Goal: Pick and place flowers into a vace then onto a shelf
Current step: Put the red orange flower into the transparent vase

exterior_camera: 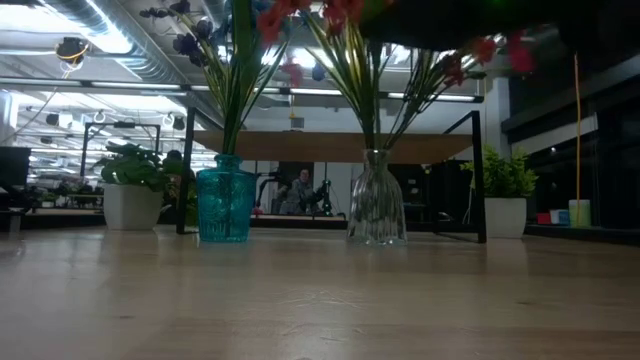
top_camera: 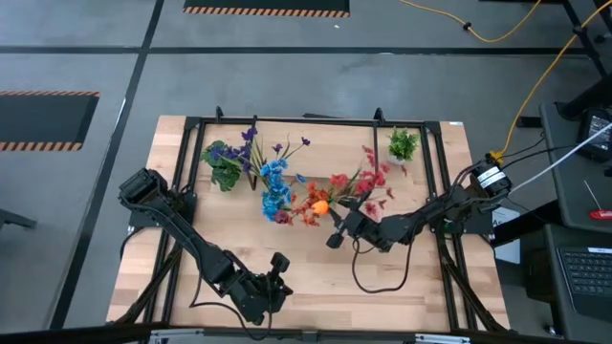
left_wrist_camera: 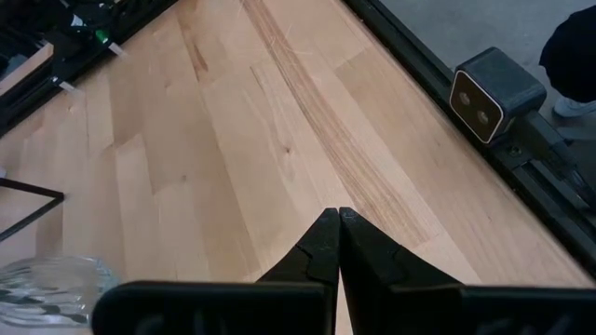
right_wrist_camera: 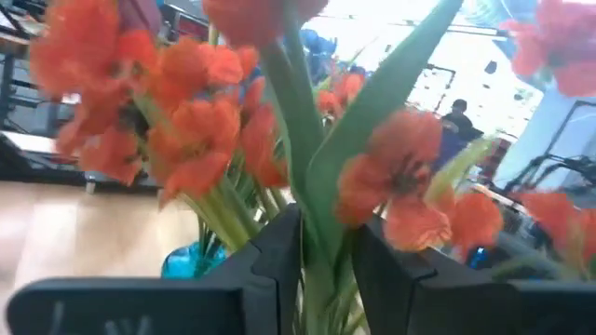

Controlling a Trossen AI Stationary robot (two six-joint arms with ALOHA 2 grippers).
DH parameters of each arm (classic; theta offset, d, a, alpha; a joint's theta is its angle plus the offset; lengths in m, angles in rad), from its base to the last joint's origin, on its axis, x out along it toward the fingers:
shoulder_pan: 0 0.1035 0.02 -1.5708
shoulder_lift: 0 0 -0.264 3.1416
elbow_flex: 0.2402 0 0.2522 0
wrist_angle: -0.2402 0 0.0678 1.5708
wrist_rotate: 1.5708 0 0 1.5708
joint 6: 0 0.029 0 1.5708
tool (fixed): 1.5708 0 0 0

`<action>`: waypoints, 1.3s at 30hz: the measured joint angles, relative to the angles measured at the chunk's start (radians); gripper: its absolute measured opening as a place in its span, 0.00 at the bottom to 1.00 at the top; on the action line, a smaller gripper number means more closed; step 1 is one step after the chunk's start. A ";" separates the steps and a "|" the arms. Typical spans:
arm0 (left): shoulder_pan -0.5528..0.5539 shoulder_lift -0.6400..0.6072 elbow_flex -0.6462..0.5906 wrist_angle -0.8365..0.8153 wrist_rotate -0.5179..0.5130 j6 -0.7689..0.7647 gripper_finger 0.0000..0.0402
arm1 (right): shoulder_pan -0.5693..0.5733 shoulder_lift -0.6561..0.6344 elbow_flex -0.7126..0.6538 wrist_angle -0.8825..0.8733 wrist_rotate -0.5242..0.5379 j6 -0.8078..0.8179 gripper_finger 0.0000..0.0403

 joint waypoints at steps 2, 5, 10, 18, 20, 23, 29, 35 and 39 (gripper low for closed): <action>0.000 0.000 0.000 0.000 0.000 0.000 0.01 | 0.000 0.000 0.032 -0.051 0.033 -0.002 0.24; 0.000 0.000 0.000 -0.003 0.000 0.000 0.01 | 0.000 0.000 0.076 -0.161 0.057 0.003 0.24; 0.000 0.000 0.000 -0.007 0.000 -0.004 0.01 | 0.002 0.000 0.142 -0.286 0.117 0.033 0.24; -0.009 0.000 0.000 -0.022 0.005 -0.019 0.01 | 0.033 0.000 0.226 -0.389 0.175 0.036 0.24; -0.012 0.000 0.000 -0.022 0.005 -0.019 0.01 | 0.038 0.000 0.232 -0.394 0.194 0.036 0.24; -0.019 0.000 0.000 -0.022 0.005 -0.026 0.01 | 0.046 0.000 0.234 -0.397 0.210 0.052 0.24; -0.020 0.000 0.000 -0.022 0.003 -0.027 0.01 | 0.051 -0.021 0.234 -0.531 0.207 0.164 0.24; -0.020 0.000 0.000 -0.022 0.003 -0.027 0.01 | 0.052 -0.076 0.234 -0.740 0.140 0.352 0.24; -0.020 0.000 0.000 -0.022 0.003 -0.027 0.01 | 0.052 -0.125 0.234 -0.898 0.031 0.505 0.24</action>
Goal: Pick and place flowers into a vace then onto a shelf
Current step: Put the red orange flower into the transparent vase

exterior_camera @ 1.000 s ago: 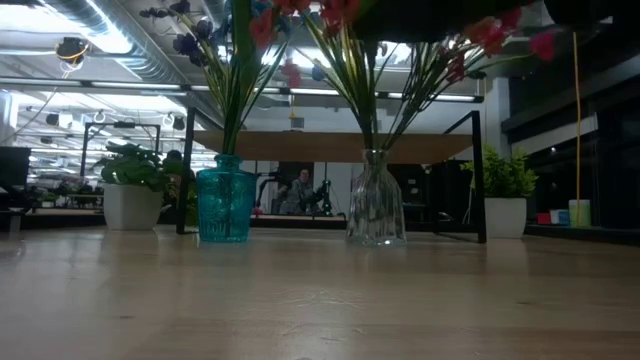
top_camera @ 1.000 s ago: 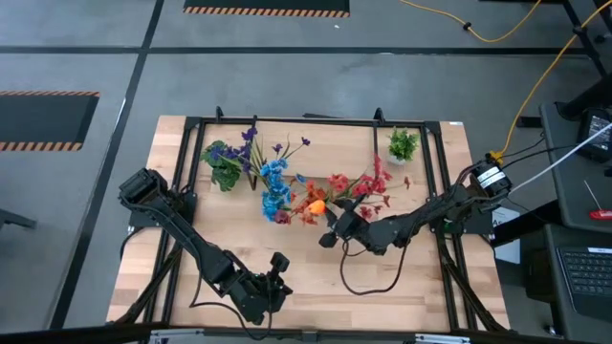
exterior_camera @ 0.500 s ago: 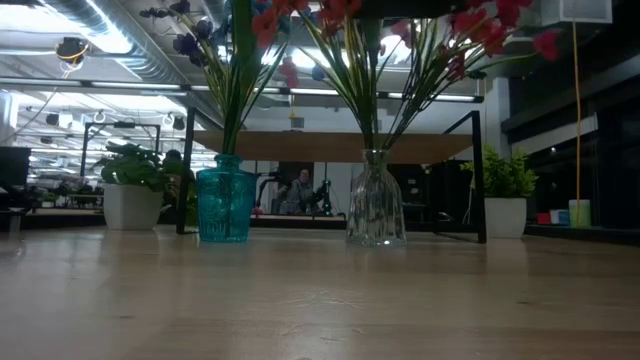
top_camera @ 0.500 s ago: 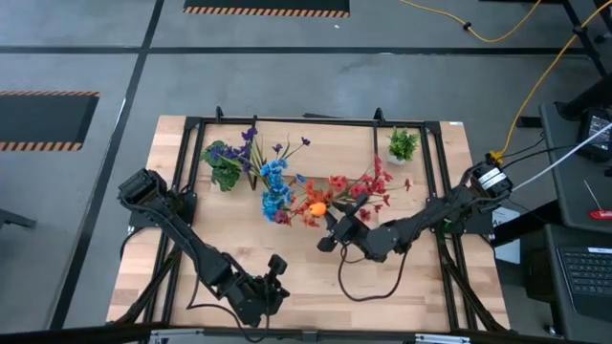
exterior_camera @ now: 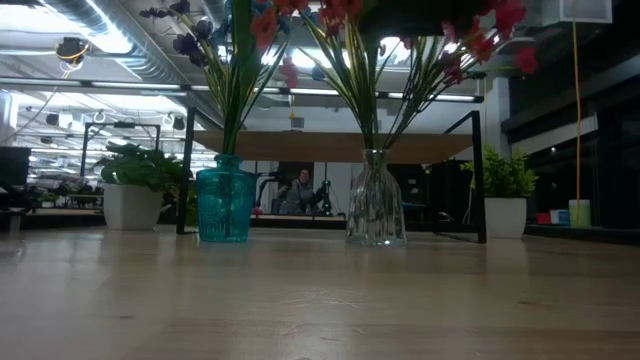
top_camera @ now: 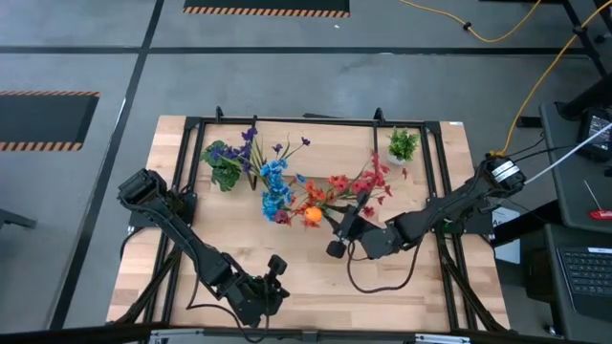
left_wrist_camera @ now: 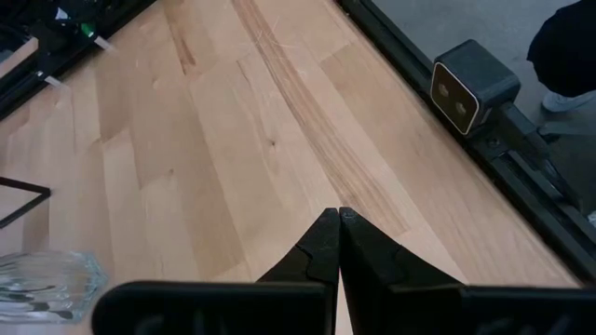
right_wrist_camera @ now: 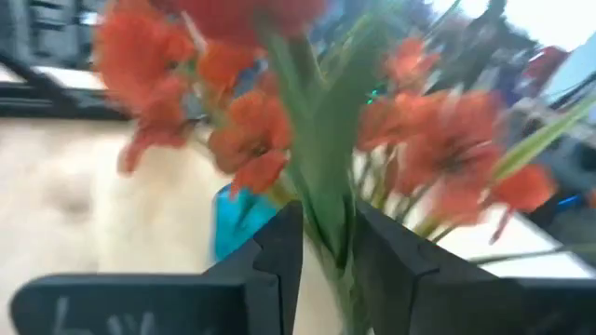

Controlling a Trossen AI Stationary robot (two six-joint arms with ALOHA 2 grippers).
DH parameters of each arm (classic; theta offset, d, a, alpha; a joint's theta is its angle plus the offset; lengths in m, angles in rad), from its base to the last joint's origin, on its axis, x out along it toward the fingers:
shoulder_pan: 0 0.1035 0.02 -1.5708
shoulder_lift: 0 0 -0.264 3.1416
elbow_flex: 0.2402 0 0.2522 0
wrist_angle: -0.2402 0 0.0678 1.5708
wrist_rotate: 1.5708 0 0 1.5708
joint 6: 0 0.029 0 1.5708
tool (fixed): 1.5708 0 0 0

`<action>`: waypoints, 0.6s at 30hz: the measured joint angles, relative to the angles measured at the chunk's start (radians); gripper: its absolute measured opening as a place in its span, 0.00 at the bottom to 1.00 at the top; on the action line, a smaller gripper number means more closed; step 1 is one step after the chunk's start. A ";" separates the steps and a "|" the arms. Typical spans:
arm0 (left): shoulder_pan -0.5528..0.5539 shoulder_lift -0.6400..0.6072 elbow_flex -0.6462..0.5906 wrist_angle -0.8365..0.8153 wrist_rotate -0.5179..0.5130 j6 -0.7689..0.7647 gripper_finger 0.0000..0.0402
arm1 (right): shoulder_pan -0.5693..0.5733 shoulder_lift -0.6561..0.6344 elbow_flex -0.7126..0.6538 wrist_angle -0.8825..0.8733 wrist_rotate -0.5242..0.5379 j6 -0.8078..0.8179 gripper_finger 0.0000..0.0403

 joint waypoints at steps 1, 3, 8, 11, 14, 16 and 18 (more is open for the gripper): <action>0.000 0.000 0.000 0.000 0.000 0.000 0.01 | 0.000 -0.009 0.000 -0.036 -0.026 0.034 0.24; 0.000 0.000 0.000 0.000 0.000 0.000 0.01 | 0.000 -0.020 0.000 -0.091 -0.048 0.079 0.24; 0.001 0.000 0.000 0.000 -0.003 0.000 0.01 | 0.000 -0.033 0.000 -0.127 -0.054 0.066 0.24; 0.001 0.000 0.000 0.000 -0.003 0.000 0.01 | 0.000 -0.050 0.000 -0.127 -0.054 0.037 0.24; 0.001 0.000 0.000 0.000 -0.003 -0.002 0.01 | -0.002 -0.066 0.000 -0.128 -0.054 0.024 0.24; 0.001 0.000 0.000 0.000 -0.003 -0.003 0.01 | -0.002 -0.074 0.000 -0.136 -0.053 0.028 0.24; 0.001 0.000 0.000 0.000 -0.003 -0.003 0.01 | -0.003 -0.081 0.000 -0.151 -0.054 0.029 0.24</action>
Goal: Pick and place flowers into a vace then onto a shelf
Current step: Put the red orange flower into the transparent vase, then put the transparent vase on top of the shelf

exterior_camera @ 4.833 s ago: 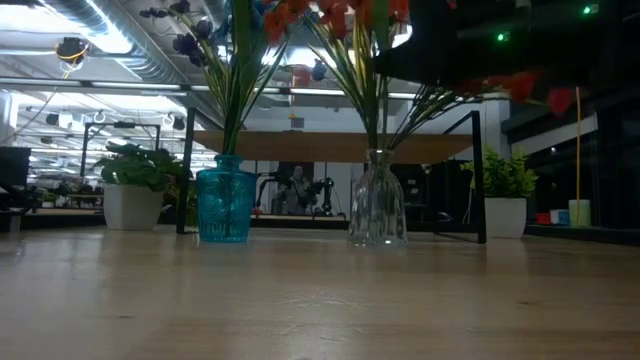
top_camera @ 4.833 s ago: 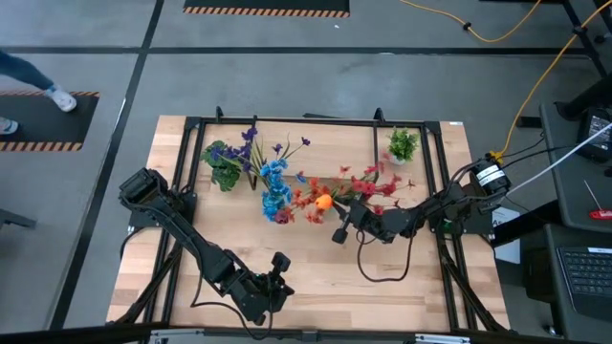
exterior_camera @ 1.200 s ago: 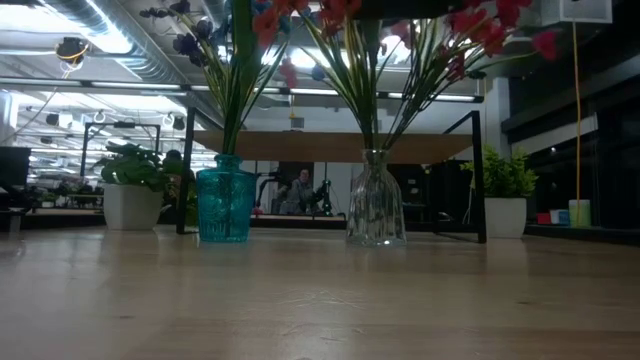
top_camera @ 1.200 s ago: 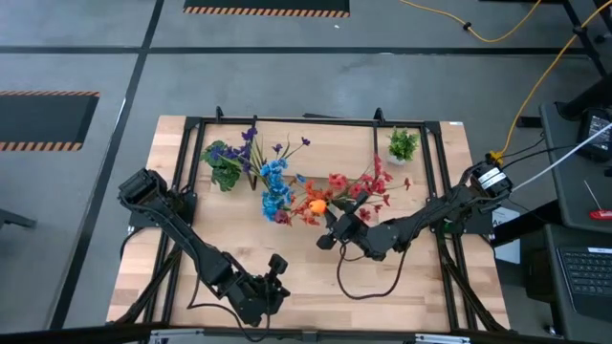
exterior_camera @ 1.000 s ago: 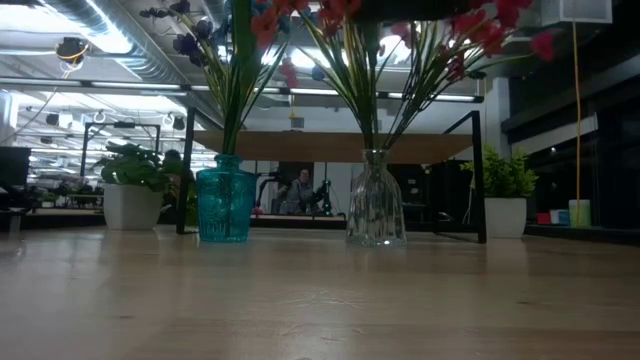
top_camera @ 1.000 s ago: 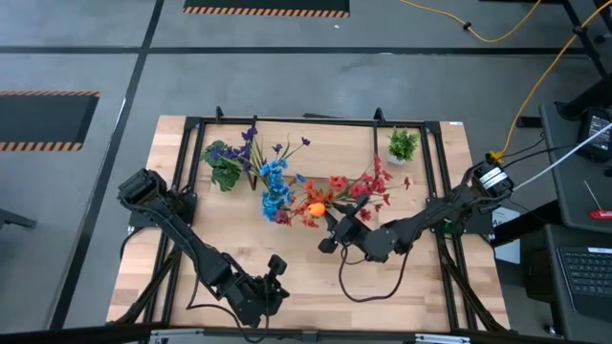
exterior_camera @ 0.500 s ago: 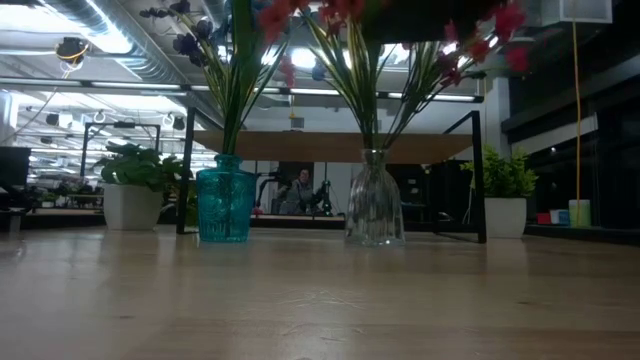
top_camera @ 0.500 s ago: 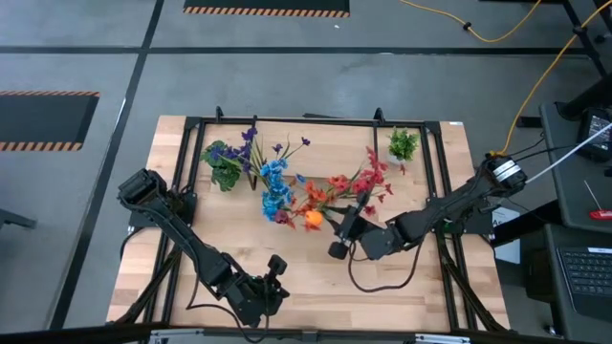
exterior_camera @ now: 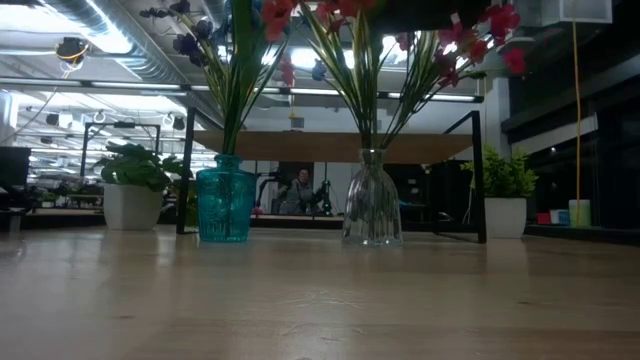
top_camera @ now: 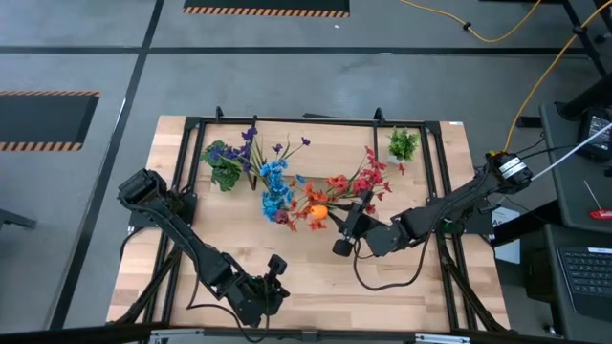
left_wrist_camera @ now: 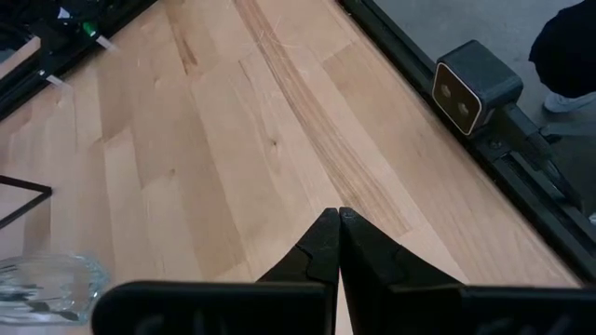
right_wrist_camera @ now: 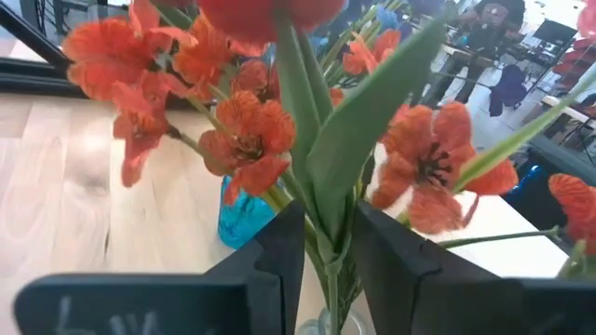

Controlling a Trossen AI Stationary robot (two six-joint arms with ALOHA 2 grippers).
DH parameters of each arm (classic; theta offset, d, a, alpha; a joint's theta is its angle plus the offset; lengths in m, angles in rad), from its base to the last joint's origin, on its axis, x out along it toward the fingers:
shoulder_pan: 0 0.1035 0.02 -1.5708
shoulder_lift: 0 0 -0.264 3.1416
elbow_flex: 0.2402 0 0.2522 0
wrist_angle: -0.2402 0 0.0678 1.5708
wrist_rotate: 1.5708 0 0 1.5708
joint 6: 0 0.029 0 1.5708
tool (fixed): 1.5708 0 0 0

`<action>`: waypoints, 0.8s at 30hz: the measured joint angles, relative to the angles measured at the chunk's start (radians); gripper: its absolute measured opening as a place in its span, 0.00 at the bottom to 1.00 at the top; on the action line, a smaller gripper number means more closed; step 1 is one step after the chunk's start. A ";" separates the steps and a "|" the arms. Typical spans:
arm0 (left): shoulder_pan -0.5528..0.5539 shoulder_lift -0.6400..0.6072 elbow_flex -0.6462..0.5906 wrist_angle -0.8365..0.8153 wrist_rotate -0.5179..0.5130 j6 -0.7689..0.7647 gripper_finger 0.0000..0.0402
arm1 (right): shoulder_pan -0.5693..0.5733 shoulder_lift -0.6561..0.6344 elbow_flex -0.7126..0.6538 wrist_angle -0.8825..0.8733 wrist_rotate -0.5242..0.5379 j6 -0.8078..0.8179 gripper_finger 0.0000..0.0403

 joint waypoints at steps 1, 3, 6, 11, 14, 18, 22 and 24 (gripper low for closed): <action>0.000 0.000 0.000 0.000 0.000 0.000 0.01 | 0.000 -0.003 0.000 -0.011 0.000 0.004 0.24; 0.000 0.000 0.000 -0.001 0.000 -0.003 0.01 | 0.000 -0.010 0.000 -0.037 -0.001 0.036 0.24; 0.000 0.000 0.000 -0.003 0.000 -0.007 0.01 | 0.000 -0.025 0.000 -0.085 -0.023 0.077 0.24; 0.000 0.000 0.000 -0.007 0.000 -0.007 0.01 | 0.000 -0.046 0.000 -0.103 -0.085 0.097 0.24; 0.000 0.000 0.000 -0.008 0.000 -0.009 0.01 | 0.001 -0.057 0.000 -0.136 -0.085 0.088 0.24; 0.000 0.000 0.000 -0.008 0.016 -0.015 0.01 | 0.001 -0.062 0.000 -0.165 -0.085 0.074 0.24; 0.000 0.000 0.000 -0.009 0.017 -0.015 0.01 | 0.003 -0.070 0.000 -0.179 -0.087 0.066 0.24; 0.000 0.000 0.000 -0.009 0.017 -0.015 0.01 | 0.007 -0.088 0.000 -0.203 -0.088 0.068 0.24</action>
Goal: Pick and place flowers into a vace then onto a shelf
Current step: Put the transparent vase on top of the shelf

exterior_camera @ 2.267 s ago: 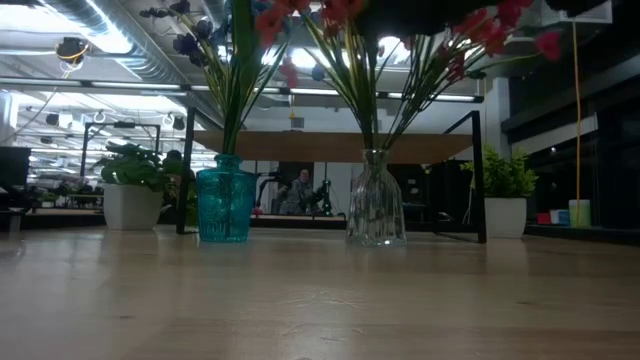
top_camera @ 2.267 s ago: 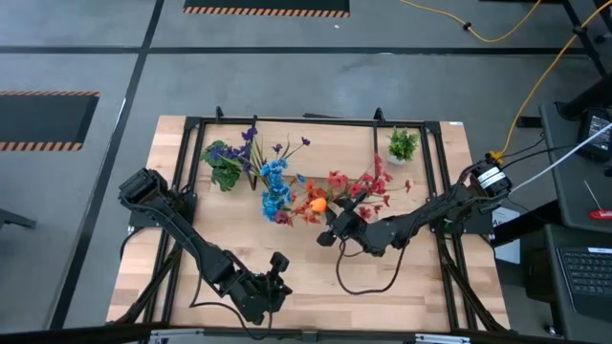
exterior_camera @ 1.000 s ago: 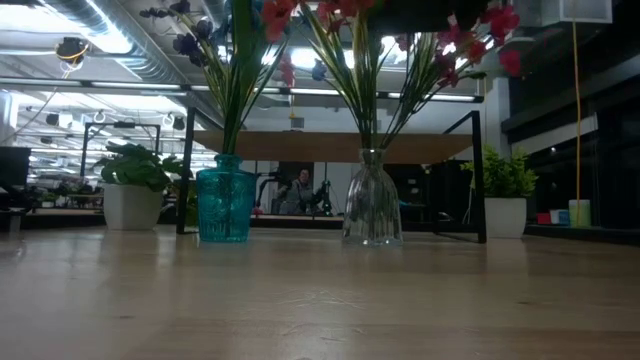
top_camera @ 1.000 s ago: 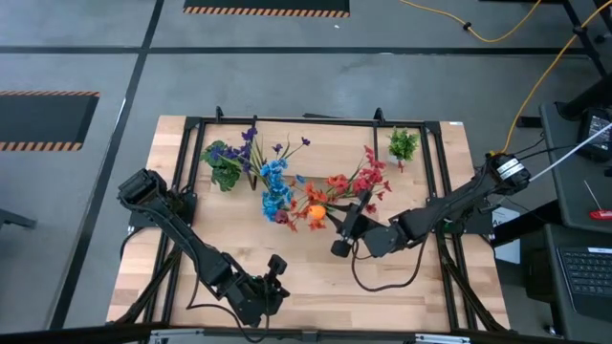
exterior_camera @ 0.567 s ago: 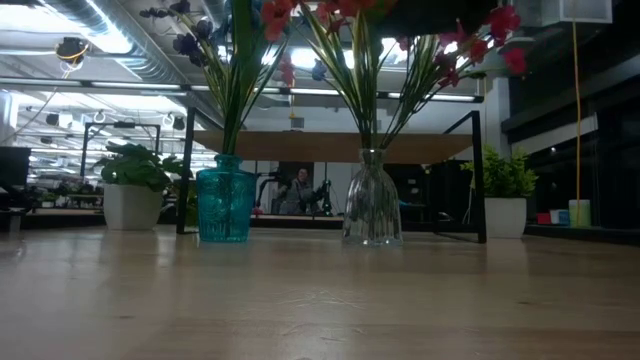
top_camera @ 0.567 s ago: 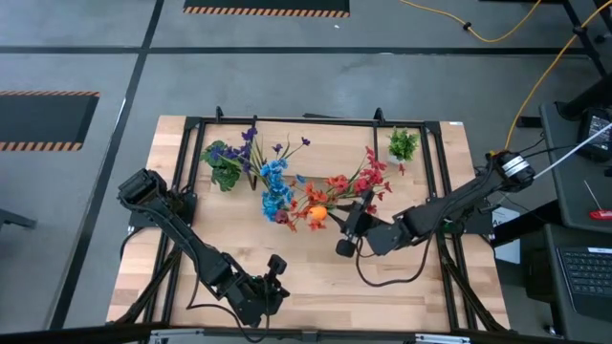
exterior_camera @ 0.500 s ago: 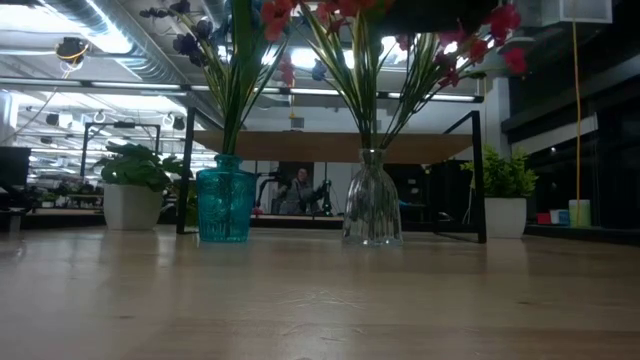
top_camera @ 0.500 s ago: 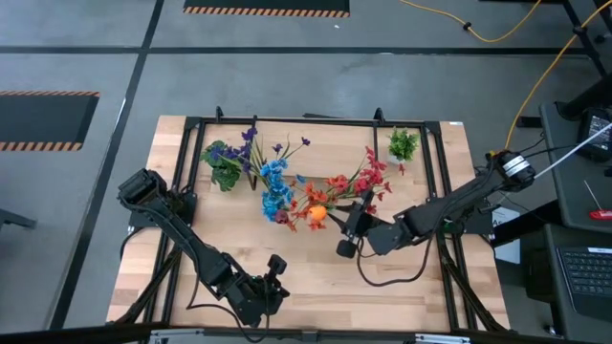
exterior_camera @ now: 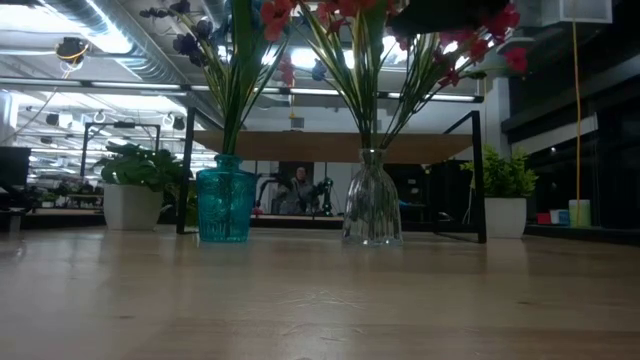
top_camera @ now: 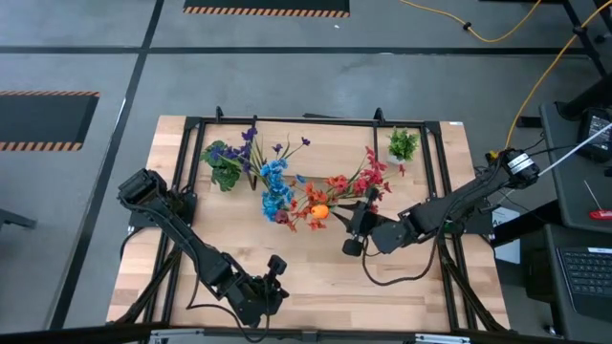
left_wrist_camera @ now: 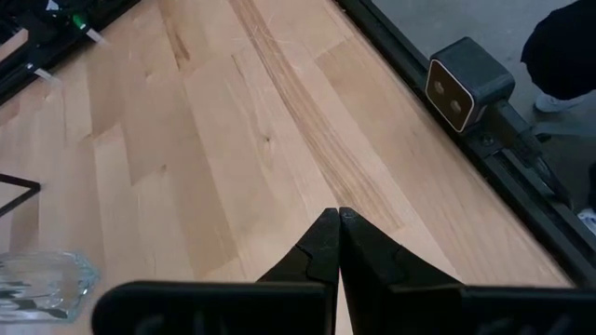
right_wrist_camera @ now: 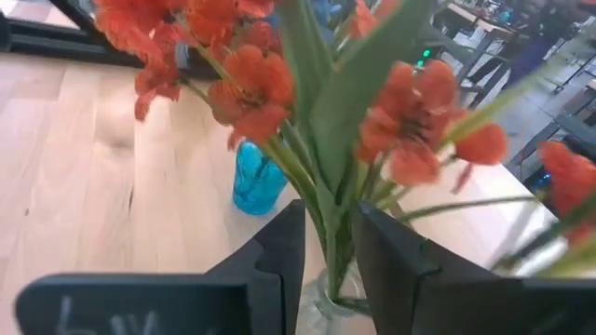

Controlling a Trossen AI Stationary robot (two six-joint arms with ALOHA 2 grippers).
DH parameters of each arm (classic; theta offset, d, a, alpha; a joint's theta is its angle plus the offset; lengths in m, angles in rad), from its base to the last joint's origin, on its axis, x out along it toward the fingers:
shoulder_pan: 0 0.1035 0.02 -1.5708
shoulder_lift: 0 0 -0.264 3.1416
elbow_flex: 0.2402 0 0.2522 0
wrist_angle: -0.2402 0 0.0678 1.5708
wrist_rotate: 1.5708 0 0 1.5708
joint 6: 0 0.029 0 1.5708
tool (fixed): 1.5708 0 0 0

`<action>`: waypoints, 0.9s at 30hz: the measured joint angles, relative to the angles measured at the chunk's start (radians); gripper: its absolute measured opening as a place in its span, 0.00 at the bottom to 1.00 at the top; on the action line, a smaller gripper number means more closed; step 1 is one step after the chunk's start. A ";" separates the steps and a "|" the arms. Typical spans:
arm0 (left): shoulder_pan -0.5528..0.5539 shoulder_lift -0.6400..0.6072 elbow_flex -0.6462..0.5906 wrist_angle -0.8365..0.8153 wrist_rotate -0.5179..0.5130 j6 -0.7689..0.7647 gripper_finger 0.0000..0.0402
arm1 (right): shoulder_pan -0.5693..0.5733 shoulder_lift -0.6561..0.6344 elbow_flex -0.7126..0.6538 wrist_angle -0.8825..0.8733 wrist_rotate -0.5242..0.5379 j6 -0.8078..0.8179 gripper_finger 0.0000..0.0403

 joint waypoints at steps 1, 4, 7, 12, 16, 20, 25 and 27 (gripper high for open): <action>0.000 0.000 0.000 0.000 0.000 0.000 0.01 | 0.006 -0.013 0.000 -0.017 -0.005 0.007 0.24; 0.000 0.000 0.000 0.000 0.001 0.000 0.01 | 0.036 -0.056 0.000 -0.033 -0.050 0.008 0.24; 0.000 0.000 0.000 0.017 -0.012 -0.014 0.01 | 0.086 -0.092 0.000 -0.041 -0.048 0.002 0.22; 0.002 -0.004 0.000 0.031 -0.059 -0.072 0.01 | 0.192 -0.105 -0.005 -0.074 0.035 -0.043 0.12; -0.010 -0.019 0.000 0.032 -0.083 -0.093 0.00 | 0.270 -0.103 -0.041 -0.080 0.047 -0.002 0.02; -0.039 -0.038 -0.010 0.040 -0.155 -0.139 0.01 | 0.340 -0.101 -0.106 -0.064 0.087 0.125 0.04; -0.092 -0.089 -0.163 0.218 -0.259 -0.208 0.00 | 0.406 -0.073 -0.204 0.079 0.126 0.216 0.02; -0.107 -0.125 -0.246 0.340 -0.264 -0.222 0.01 | 0.424 -0.056 -0.232 0.156 0.126 0.216 0.01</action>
